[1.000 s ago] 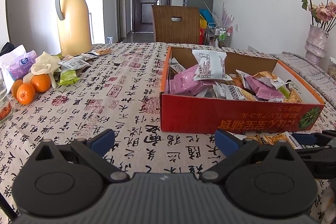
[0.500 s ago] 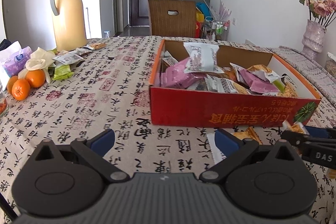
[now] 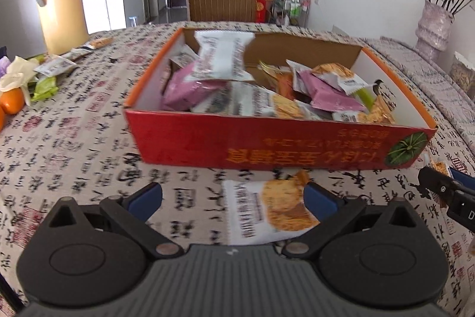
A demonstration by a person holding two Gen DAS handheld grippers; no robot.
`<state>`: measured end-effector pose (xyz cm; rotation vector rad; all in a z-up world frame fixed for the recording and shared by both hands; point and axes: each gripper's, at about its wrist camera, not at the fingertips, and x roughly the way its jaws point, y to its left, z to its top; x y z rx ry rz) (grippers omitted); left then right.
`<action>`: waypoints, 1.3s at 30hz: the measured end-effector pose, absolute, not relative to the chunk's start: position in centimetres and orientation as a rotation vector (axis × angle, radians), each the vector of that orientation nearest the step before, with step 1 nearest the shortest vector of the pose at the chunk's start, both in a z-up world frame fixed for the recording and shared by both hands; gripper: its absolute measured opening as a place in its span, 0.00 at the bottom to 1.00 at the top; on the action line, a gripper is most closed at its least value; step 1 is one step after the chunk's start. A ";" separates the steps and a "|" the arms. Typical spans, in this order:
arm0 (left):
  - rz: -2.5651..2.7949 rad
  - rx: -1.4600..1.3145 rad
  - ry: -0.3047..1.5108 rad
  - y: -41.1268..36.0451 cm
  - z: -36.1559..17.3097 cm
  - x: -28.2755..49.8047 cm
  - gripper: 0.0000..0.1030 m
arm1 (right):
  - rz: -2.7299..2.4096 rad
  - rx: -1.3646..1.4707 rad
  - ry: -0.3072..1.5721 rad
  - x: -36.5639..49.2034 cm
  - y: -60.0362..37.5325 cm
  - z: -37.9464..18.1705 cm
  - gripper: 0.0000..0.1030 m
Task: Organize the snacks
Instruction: 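Close the left gripper on the biscuit packet and lift it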
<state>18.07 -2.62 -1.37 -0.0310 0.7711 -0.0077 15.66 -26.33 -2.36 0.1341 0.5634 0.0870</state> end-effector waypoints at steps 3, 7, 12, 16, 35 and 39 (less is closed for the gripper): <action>0.004 -0.038 0.811 -3.7 -1.7 18.9 1.00 | 0.086 0.154 0.560 15.8 -27.3 -2.7 0.50; 0.022 -0.053 0.854 -4.8 -2.4 19.9 1.00 | 0.102 0.170 0.558 16.0 -27.7 -3.0 0.50; 0.036 -0.021 0.888 -6.3 -3.3 20.6 1.00 | 0.104 0.159 0.553 16.0 -27.5 -3.5 0.50; 0.054 -0.013 0.895 -6.6 -4.0 20.6 1.00 | 0.113 0.150 0.551 16.0 -27.2 -3.8 0.50; 0.028 -0.009 0.833 -6.1 -3.5 18.5 0.72 | 0.122 0.146 0.541 15.6 -26.8 -4.0 0.51; 0.022 -0.006 0.823 -5.8 -3.5 17.9 0.69 | 0.116 0.138 0.532 15.4 -26.7 -3.9 0.51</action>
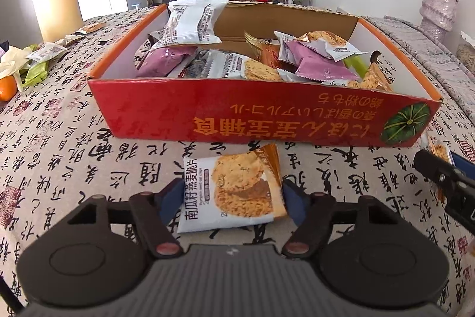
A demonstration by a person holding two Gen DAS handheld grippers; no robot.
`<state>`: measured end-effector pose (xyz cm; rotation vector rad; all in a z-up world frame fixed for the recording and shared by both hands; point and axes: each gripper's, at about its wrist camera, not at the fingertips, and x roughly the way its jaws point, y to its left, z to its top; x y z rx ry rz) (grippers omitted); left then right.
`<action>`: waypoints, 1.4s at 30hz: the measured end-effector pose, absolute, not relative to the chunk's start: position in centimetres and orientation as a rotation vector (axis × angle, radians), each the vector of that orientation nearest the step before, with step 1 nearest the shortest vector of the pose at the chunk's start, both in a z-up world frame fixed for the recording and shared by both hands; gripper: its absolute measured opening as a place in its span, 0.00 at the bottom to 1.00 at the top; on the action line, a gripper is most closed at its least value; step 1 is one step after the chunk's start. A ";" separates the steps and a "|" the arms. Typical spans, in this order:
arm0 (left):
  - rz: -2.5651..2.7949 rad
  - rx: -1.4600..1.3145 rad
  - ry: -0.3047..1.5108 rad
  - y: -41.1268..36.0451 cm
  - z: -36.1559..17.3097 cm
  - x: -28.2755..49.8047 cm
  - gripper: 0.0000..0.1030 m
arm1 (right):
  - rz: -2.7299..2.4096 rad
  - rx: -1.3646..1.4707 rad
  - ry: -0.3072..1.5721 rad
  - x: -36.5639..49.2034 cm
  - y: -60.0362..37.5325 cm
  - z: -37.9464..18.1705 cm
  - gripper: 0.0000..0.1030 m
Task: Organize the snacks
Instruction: 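Close the left gripper on the biscuit packet and lift it, then carry both biscuit packets over the box and release them inside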
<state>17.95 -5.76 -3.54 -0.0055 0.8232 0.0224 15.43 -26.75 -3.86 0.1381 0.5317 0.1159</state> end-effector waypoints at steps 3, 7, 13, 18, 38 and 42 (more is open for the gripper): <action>0.016 -0.001 0.814 -5.5 -3.6 17.5 0.69 | 0.114 0.128 0.526 15.2 -26.6 -3.7 0.51; 0.007 0.008 0.800 -5.4 -3.6 16.7 0.68 | 0.119 0.124 0.521 14.5 -26.3 -3.4 0.51; -0.003 0.018 0.749 -4.9 -2.8 15.1 0.68 | 0.141 0.123 0.521 13.1 -25.7 -3.2 0.51; -0.013 0.021 0.702 -4.3 -1.9 13.7 0.68 | 0.172 0.117 0.527 12.0 -24.8 -3.0 0.51; -0.033 -0.003 0.492 -3.4 3.8 13.9 0.68 | 0.196 0.089 0.404 13.0 -22.2 1.4 0.52; -0.030 -0.011 0.466 -3.4 4.7 15.4 0.68 | 0.187 0.089 0.375 14.5 -22.0 2.3 0.52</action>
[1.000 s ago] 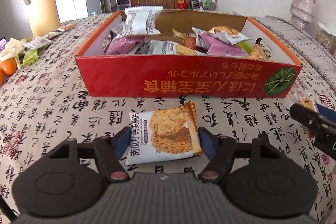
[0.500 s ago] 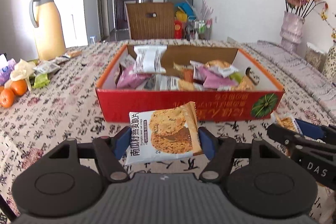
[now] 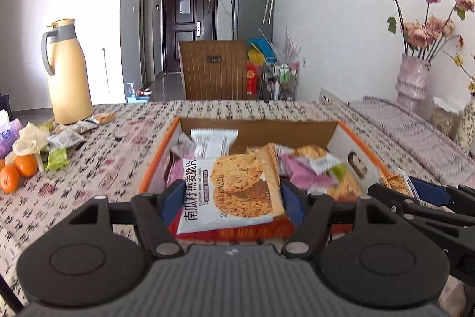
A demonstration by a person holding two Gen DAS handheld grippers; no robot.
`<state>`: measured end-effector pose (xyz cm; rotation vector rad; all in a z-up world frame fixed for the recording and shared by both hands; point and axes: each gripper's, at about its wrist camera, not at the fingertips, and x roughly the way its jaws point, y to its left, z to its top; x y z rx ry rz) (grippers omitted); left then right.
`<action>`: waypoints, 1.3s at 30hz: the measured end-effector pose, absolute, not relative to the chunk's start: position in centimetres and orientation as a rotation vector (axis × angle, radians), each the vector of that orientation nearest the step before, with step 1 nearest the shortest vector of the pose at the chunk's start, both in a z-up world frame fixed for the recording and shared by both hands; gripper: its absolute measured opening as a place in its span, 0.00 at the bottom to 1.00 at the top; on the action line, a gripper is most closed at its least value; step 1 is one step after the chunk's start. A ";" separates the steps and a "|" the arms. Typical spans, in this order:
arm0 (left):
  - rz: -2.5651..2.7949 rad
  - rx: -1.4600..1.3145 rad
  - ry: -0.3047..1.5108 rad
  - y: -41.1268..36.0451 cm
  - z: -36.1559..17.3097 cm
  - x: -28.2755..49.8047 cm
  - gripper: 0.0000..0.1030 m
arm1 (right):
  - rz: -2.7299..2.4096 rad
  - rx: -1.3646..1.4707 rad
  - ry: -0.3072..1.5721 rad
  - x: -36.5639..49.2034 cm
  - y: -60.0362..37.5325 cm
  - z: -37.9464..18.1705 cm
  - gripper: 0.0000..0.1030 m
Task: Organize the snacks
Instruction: 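Carry both biscuit packets over the box and release them inside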
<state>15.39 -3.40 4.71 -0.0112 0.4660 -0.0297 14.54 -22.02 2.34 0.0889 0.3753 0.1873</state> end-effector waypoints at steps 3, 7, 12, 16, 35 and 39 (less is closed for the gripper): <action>-0.029 -0.013 0.448 -3.5 5.3 16.8 0.68 | 0.179 0.089 0.355 16.0 -22.0 3.1 0.52; -0.034 -0.009 0.431 -3.9 5.9 18.9 0.68 | 0.171 0.087 0.335 18.0 -21.8 3.7 0.52; -0.033 -0.003 0.421 -4.4 6.0 21.6 0.68 | 0.163 0.083 0.319 20.9 -21.5 4.3 0.52; -0.028 0.001 0.416 -4.7 5.6 23.5 0.68 | 0.146 0.088 0.311 23.3 -21.6 4.3 0.52; -0.038 -0.014 0.429 -3.7 3.5 25.7 0.85 | 0.144 0.160 0.376 27.1 -22.9 1.3 0.75; -0.013 -0.023 0.415 -3.5 3.7 25.5 0.98 | 0.127 0.180 0.360 26.9 -23.4 1.5 0.89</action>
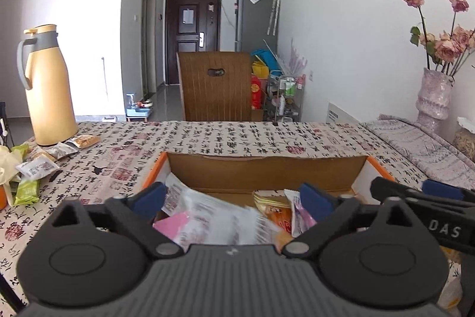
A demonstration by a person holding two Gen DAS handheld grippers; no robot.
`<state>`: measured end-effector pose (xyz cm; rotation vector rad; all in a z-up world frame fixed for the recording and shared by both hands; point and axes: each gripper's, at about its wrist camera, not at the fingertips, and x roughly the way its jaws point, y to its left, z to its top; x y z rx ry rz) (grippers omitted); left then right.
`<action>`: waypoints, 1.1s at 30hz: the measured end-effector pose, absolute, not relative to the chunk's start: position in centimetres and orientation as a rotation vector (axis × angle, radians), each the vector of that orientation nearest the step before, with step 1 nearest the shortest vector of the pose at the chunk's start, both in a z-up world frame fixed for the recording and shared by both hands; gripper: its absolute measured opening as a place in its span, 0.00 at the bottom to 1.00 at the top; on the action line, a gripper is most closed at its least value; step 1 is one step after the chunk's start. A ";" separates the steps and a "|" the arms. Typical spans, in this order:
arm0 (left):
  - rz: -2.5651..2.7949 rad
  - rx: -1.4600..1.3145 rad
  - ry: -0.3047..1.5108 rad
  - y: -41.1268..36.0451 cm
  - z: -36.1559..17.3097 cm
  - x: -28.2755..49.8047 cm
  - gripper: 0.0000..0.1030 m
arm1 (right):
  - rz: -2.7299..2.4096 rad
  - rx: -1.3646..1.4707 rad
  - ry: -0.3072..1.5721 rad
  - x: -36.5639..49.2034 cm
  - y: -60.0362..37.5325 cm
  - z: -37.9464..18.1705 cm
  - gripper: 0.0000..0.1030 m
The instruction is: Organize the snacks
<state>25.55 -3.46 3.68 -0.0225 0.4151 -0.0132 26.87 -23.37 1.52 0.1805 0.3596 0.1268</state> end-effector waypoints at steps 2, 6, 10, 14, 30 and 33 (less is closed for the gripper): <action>-0.010 -0.026 0.409 -3.4 3.9 25.4 1.00 | 0.124 0.189 0.355 26.8 -23.6 1.7 0.98; 0.000 -0.027 0.405 -3.3 4.3 25.2 1.00 | 0.122 0.190 0.347 26.5 -23.7 2.2 1.00; 0.005 -0.022 0.390 -3.3 5.0 24.3 1.00 | 0.113 0.189 0.334 25.8 -23.8 2.8 1.00; 0.004 -0.013 0.371 -3.1 5.7 22.9 1.00 | 0.108 0.193 0.328 24.7 -23.9 3.3 1.00; 0.011 -0.001 0.371 -1.0 5.2 13.8 1.00 | 0.136 0.156 0.402 15.9 -23.5 2.4 1.00; 0.010 0.007 0.380 -0.6 4.6 12.0 1.00 | 0.141 0.146 0.418 14.2 -23.3 2.0 1.00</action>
